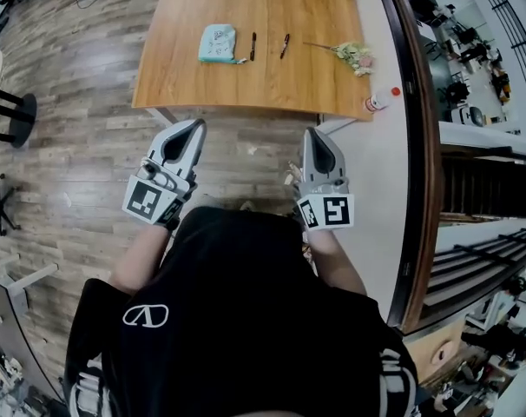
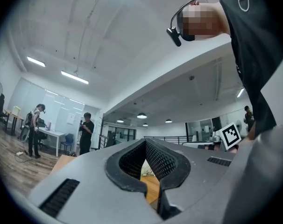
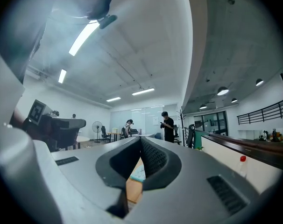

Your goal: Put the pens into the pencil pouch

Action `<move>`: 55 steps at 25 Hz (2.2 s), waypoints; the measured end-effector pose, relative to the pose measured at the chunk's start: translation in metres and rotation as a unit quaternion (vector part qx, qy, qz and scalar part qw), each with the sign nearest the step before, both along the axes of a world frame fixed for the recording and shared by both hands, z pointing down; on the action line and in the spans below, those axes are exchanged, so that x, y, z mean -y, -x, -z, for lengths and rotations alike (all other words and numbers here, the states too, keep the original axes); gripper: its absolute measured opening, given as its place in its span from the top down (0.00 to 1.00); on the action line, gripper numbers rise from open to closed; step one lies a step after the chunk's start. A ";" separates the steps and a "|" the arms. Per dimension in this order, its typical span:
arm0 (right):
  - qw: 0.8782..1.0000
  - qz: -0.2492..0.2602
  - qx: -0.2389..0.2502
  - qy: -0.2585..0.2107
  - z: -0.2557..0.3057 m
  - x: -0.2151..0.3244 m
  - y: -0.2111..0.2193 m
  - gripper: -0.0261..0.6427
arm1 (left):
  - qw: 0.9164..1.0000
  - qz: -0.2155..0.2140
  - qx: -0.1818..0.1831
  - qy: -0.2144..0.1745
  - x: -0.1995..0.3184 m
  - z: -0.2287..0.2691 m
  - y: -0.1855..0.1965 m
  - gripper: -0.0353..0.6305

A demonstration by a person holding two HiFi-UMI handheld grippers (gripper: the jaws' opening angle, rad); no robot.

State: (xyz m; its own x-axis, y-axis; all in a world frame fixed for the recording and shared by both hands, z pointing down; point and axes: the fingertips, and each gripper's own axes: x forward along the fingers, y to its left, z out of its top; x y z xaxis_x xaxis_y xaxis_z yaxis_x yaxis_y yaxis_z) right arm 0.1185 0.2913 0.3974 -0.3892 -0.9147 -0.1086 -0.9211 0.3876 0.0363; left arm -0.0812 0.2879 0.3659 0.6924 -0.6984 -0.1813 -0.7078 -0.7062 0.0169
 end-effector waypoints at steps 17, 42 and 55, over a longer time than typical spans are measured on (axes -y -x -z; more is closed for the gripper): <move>1.000 -0.026 0.006 -0.002 -0.005 0.152 -0.013 0.96 | 1.000 -0.012 0.002 -0.008 0.163 -0.005 -0.004 0.94; 0.999 -0.029 -0.013 0.014 0.007 0.366 0.020 0.96 | 0.999 -0.035 0.016 0.013 0.374 -0.019 0.004 0.94; 0.999 -0.015 -0.010 0.029 -0.007 0.373 0.008 0.96 | 0.974 -0.021 0.223 -0.029 0.394 -0.073 -0.015 0.51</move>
